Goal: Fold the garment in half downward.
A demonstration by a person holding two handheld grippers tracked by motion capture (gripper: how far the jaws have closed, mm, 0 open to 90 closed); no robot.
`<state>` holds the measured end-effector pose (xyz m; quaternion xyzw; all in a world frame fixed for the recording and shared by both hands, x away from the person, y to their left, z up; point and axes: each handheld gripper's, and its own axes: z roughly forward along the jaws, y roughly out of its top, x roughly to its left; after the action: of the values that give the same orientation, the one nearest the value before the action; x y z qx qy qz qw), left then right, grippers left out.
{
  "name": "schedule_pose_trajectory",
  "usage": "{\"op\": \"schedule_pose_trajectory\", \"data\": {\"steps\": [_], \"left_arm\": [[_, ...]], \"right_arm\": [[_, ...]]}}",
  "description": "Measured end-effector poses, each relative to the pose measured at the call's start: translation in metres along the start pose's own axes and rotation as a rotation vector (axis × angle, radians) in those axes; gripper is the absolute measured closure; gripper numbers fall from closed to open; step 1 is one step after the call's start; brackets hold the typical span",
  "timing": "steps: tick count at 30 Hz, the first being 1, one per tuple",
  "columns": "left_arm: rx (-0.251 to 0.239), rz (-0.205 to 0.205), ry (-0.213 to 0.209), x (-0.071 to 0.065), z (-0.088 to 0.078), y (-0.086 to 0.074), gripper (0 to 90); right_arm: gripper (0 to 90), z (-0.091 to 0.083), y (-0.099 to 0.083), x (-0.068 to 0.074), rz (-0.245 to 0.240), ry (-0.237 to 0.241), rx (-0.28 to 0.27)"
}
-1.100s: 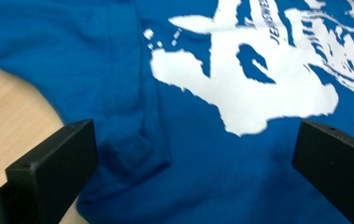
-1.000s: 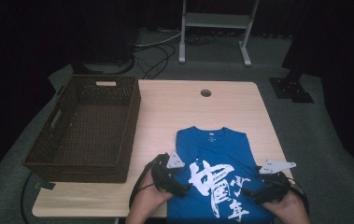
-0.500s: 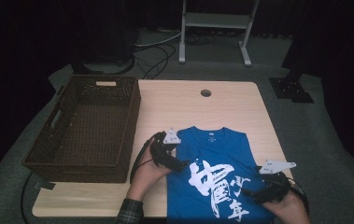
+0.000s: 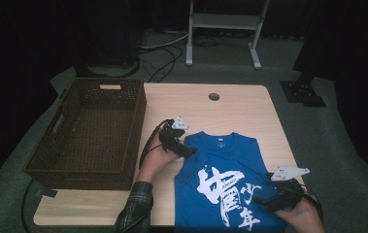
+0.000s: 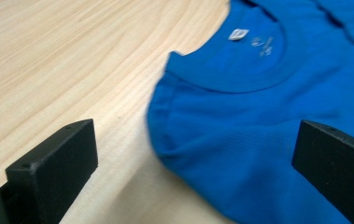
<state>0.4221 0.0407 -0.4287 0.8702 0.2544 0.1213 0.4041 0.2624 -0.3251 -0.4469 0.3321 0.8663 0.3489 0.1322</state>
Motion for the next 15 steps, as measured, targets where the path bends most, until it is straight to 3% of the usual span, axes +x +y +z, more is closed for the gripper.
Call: {"op": "schedule_pose_trajectory", "data": {"steps": [5,10,15], "left_arm": [[0.011,-0.026,0.008,0.012,0.007,-0.003,0.0],[-0.008,-0.067,0.017,0.023,0.004,-0.005,0.0],[0.001,-0.052,0.018,0.027,0.003,-0.001,0.0]], "right_arm": [[0.0,-0.001,-0.001,-0.003,-0.001,-0.002,-0.003],[0.0,-0.001,-0.002,-0.003,-0.002,-0.001,-0.005],[0.0,-0.001,-0.002,-0.003,0.0,-0.001,-0.006]]}}
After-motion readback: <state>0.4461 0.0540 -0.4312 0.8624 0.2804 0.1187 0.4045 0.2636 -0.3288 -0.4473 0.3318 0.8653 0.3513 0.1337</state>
